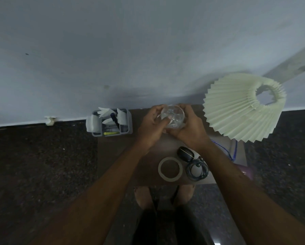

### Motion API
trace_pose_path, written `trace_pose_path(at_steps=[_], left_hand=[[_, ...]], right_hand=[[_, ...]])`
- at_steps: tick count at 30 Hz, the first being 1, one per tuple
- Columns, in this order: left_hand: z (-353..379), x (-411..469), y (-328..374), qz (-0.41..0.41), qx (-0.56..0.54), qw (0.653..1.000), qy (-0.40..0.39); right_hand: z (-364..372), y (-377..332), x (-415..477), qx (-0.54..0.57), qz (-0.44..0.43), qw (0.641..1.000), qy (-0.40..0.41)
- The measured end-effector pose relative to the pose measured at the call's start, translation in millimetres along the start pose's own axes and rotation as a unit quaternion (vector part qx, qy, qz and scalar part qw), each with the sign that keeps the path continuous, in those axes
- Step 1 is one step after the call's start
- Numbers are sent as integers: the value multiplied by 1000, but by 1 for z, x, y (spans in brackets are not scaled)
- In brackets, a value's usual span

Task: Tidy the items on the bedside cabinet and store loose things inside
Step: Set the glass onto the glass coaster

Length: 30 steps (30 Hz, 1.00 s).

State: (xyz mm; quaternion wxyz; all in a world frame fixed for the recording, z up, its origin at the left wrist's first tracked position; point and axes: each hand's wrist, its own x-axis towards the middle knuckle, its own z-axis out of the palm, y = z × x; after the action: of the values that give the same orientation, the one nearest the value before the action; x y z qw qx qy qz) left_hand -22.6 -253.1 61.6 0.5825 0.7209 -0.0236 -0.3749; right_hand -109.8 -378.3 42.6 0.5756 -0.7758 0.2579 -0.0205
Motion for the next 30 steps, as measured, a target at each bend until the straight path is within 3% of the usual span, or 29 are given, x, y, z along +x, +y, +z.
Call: trace_pose_path(at_steps=[6,21,30], left_hand=[[1,10,-4,-21,3,1000,24],[2,33,-10,-46,35,998,19],[0,37,-16,-46,47,997,28]], right_hand=[[-5,7,11,85,57,994,-33],[8,23,27,-12,41,999,-13],[12,31,29,32,68,997,-1]])
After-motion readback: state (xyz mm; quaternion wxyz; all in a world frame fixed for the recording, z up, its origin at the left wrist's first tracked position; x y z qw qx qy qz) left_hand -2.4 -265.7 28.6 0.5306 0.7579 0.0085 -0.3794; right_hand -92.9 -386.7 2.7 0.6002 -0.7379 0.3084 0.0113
